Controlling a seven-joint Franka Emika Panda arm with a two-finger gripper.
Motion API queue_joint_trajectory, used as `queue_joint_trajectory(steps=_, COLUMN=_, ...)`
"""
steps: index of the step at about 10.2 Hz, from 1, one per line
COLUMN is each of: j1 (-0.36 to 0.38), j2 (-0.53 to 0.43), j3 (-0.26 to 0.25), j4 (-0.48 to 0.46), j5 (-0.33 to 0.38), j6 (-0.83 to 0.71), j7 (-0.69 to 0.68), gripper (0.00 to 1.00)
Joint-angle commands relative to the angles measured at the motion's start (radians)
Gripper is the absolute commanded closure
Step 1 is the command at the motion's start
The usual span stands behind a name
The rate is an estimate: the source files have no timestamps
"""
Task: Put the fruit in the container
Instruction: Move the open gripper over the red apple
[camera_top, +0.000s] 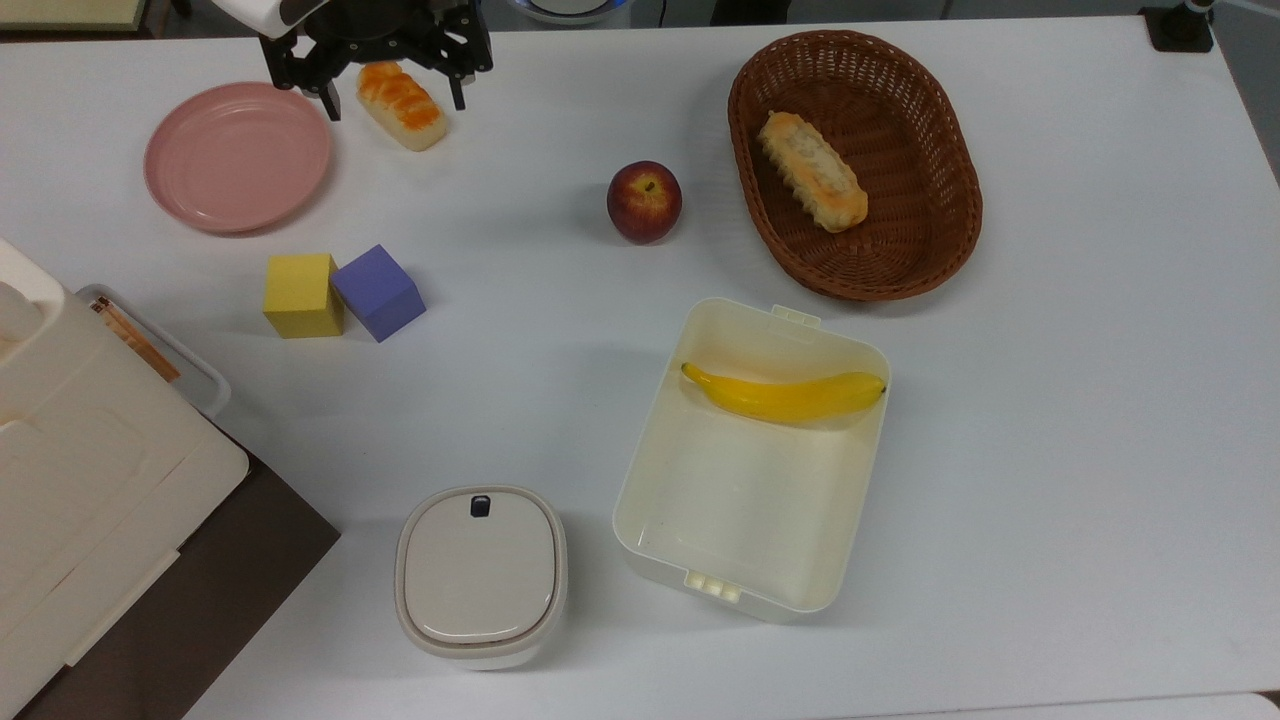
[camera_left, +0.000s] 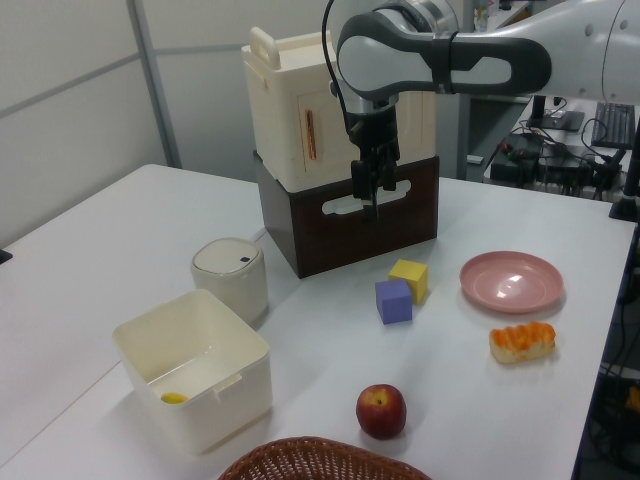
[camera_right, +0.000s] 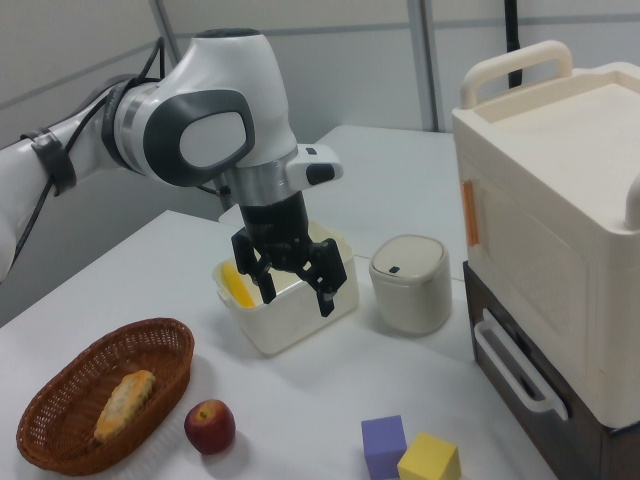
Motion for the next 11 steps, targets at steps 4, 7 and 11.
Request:
queue_joint_trajectory(steps=4, j1=0.018, j2=-0.015, j3=-0.007, j4=-0.015, j5=0.022, j6=0.010, j7=-0.008, gripper=0.00)
queue_joint_trajectory(steps=7, j1=0.029, j2=-0.010, j3=-0.004, j4=-0.021, j5=0.022, j6=-0.002, j7=0.000, gripper=0.00)
queue_joint_trajectory(steps=11, j1=0.137, j2=0.003, j3=-0.004, j4=-0.069, j5=0.015, j6=-0.078, j7=0.003, gripper=0.00)
